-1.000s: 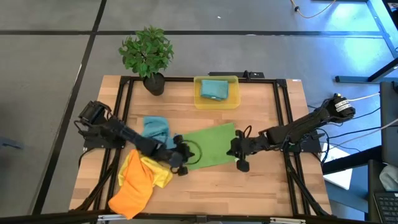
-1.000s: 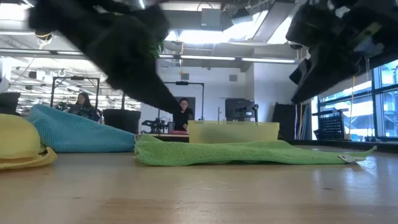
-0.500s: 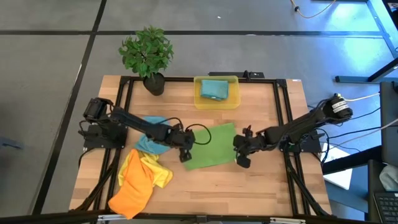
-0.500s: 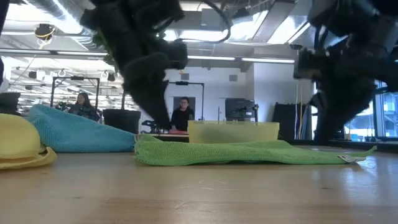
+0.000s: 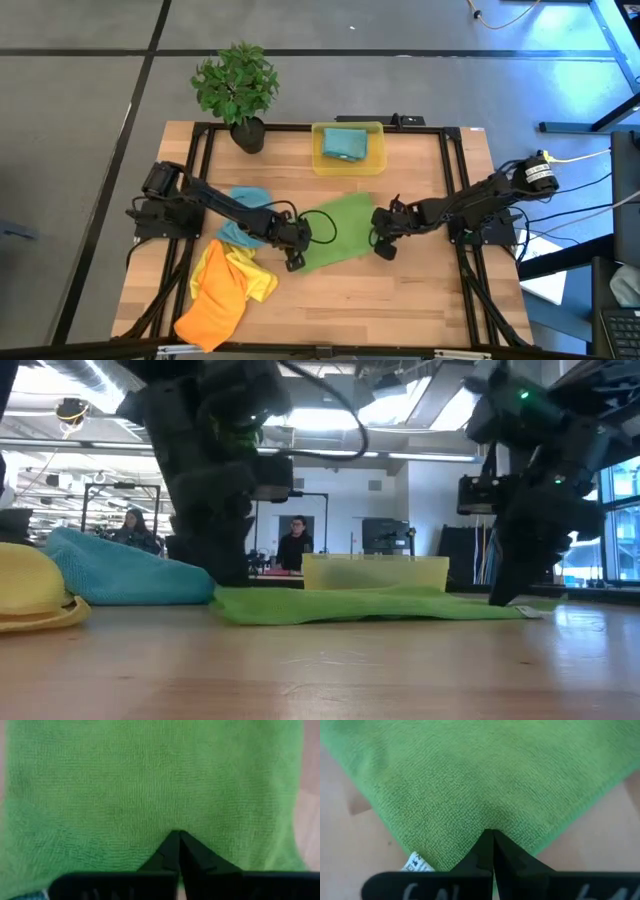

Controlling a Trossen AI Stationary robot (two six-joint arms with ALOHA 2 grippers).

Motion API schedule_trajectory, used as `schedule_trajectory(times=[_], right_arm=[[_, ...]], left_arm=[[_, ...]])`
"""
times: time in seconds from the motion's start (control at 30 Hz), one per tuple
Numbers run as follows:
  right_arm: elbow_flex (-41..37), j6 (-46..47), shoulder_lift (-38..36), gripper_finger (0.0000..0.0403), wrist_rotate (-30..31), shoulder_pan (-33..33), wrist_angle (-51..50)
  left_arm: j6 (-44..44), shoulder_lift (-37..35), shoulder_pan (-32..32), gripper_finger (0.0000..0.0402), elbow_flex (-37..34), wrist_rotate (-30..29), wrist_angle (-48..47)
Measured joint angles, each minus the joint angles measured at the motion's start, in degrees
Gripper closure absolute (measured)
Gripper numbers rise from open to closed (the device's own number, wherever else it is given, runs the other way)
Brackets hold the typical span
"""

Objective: Fold microfiber towels
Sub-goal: Fold the green microfiber towel

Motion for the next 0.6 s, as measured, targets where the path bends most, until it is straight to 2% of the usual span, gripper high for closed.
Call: schedule_trajectory(times=[0.13,0.3,0.47,0.6], right_arm=[[0.00,-1.99,-0.20,0.0401,-0.06,-2.44,-1.50],[0.02,-4.87,-0.26,0.0399,0.66,-5.38,-3.17],[1.39,-11.59,0.07,0.0397,10.42,-7.59,-7.12],[4.32,-16.76,0.33,0.0396,13.23,-8.29,-12.68]], left_arm=[[0.06,2.80,-0.34,0.0401,0.20,3.60,4.93],[1.89,3.93,-0.64,0.0401,-0.13,7.92,15.74],[7.04,3.89,-1.56,0.0401,-0.11,12.57,29.27],[8.56,2.69,-1.49,0.0401,-0.29,12.01,29.08]])
